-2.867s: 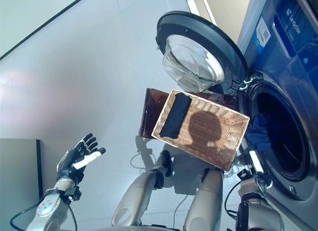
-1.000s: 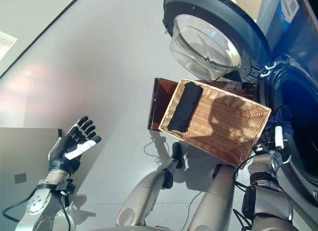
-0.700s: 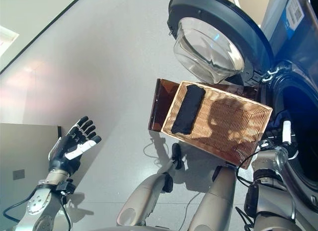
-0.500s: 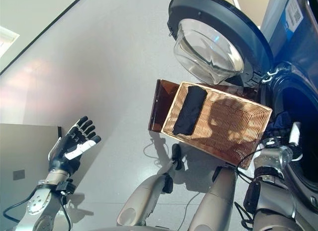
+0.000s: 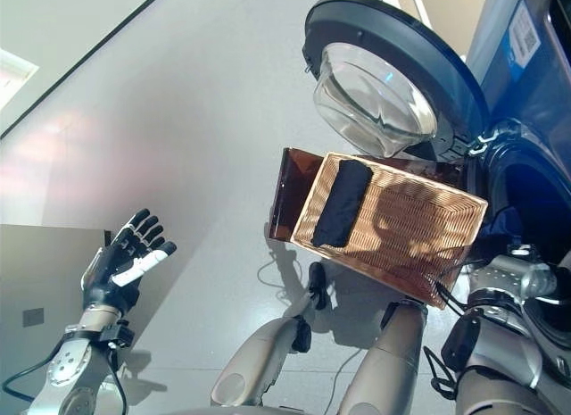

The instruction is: Pick up the clothes and place them into the washing machine

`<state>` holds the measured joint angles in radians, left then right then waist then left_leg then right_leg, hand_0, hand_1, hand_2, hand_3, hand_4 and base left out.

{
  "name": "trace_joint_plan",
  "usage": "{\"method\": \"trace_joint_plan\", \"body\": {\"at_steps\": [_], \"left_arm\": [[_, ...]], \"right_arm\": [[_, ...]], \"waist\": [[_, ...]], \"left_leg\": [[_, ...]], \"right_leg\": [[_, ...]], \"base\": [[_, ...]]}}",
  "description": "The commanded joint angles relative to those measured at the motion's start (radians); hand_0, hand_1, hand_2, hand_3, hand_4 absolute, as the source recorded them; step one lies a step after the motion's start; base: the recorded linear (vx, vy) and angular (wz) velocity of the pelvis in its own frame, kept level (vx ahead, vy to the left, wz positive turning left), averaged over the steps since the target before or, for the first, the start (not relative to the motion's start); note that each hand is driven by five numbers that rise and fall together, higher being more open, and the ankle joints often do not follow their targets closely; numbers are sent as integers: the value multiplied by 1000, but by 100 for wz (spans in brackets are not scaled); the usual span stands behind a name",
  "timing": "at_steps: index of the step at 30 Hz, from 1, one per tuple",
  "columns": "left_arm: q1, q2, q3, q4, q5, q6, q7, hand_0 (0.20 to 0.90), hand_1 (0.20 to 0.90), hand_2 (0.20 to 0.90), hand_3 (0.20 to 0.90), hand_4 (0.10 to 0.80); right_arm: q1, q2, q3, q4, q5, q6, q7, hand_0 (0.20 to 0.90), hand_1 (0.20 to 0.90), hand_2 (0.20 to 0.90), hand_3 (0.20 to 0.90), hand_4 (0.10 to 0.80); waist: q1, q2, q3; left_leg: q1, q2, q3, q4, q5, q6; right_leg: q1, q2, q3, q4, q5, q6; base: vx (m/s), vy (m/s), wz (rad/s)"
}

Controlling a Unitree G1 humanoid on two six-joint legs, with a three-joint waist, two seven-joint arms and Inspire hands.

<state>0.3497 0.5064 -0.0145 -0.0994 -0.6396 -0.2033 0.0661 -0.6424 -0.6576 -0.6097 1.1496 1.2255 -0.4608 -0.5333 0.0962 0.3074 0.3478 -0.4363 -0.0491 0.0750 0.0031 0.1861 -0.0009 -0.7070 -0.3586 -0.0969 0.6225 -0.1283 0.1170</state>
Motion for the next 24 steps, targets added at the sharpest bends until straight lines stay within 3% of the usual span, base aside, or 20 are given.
{"method": "trace_joint_plan", "body": {"at_steps": [1,6,16,17,18,24], "left_arm": [[2,22,62,-15,3,-103,39,900,900,900,900,800],[11,28,69,-32,-1,-108,33,900,900,900,900,800],[1,22,54,-14,-8,-114,21,900,900,900,900,800],[3,24,57,-12,-7,-115,20,900,900,900,900,800],[3,26,60,-11,-6,-114,20,900,900,900,900,800],[2,22,65,-7,-5,-108,13,900,900,900,900,800]], "right_arm": [[-15,-159,21,-53,-52,-85,-42,200,200,200,200,300],[-12,-202,16,-62,-81,-93,-65,200,200,200,200,300],[6,-138,69,-65,-106,-60,-11,200,200,200,200,300],[10,-130,71,-60,-104,-54,-4,516,516,516,516,525],[10,-123,75,-56,-103,-51,-1,900,900,900,900,800],[49,-50,99,-88,-83,-36,59,900,900,900,900,800]], "waist": [[-11,35,-52],[-10,37,-60],[-6,24,-57],[-9,22,-55],[-10,20,-54],[-14,6,-39]], "left_leg": [[19,124,-88,-37,6,-157],[28,128,-89,-42,6,-157],[32,138,-84,-34,8,-156],[34,136,-86,-33,7,-157],[34,136,-88,-31,8,-157],[31,135,-87,-22,9,-161]], "right_leg": [[65,-29,47,-60,34,95],[76,-26,42,-68,35,96],[88,-17,37,-84,51,99],[91,-18,35,-82,49,99],[94,-19,34,-82,50,98],[103,-18,30,-87,51,96]], "base": [[-35,20,-1],[6,3,-2],[-17,2,-1],[-31,-8,1],[0,0,0],[-34,-6,7]]}}
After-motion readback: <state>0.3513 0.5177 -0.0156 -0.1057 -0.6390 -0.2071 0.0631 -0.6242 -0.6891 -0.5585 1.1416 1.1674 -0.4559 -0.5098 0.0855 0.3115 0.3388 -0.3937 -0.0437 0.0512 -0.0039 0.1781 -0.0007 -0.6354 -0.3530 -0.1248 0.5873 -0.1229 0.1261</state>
